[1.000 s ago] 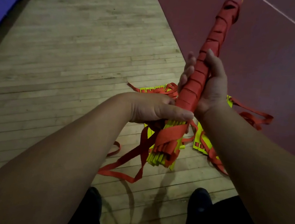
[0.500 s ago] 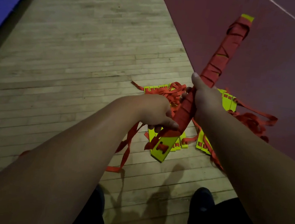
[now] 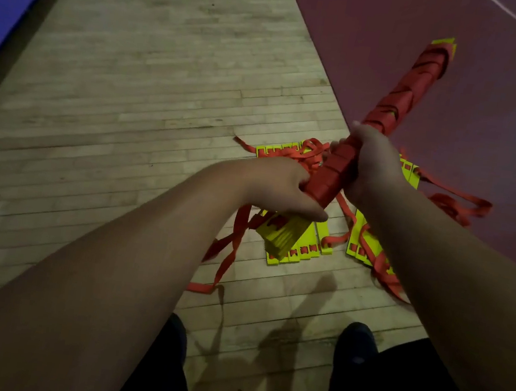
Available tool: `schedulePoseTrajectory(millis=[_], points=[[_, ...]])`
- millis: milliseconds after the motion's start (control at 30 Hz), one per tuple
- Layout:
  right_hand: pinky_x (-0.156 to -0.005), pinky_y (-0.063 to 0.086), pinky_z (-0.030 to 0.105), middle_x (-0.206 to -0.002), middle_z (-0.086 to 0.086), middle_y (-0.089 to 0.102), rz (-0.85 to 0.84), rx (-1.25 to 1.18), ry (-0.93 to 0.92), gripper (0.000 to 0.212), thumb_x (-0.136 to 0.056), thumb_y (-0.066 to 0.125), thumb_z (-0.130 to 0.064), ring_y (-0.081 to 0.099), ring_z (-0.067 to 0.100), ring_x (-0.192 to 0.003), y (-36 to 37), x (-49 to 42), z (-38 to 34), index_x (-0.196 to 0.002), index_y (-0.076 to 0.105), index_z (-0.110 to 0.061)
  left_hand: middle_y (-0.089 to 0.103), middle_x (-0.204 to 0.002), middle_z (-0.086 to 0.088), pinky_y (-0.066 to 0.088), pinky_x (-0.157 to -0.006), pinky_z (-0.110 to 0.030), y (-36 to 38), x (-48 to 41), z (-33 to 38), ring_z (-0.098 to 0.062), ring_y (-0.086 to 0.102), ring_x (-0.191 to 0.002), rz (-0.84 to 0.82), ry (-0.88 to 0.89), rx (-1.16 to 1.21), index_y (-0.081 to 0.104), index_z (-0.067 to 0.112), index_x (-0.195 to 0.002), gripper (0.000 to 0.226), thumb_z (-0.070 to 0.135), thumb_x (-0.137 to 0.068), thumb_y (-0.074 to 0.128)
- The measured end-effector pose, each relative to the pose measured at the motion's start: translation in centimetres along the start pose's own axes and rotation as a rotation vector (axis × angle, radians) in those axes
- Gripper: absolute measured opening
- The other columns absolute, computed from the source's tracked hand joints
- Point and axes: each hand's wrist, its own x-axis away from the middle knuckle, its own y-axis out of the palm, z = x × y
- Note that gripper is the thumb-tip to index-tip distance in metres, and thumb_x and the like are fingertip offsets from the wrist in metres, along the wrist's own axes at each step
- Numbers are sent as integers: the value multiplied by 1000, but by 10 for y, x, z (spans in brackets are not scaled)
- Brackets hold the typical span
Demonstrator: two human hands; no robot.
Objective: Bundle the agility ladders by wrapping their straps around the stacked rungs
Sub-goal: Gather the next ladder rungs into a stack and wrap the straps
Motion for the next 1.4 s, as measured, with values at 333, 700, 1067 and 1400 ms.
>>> schedulePoseTrajectory(millis=[333,700,1067,1400], points=[[-61,58,29,-99,-2,74,-589,-470,146,37,-88,71,-52,68,10,-65,-4,24,-21,-97,61,-17,80,-95,-1,58,-68,-24,-9,23,3,-13,76,-79,-375,110,849,75,14,-110,22,32,-99,69],[-64,61,40,-72,7,69,-9,54,-50,53,-96,79,-49,64,21,-57,-7,4,2,-123,56,-10,74,-74,0,54,-57,-30,-2,9,0,-14,67,-61,-233,-27,57,72,18,-92,56,71,-101,57],[-64,61,36,-68,8,62,-46,-69,38,28,-100,71,-33,65,21,-56,0,4,0,-105,58,-9,77,-89,-4,55,-76,-38,12,-4,3,-26,73,-81,-88,-59,202,75,19,-96,62,79,-79,74],[-60,59,28,-87,-4,73,-531,-485,102,35,-92,69,-52,69,8,-63,1,28,-32,-95,66,-17,72,-87,0,59,-69,-27,0,15,12,-12,71,-72,-431,269,941,77,15,-93,59,68,-70,89]])
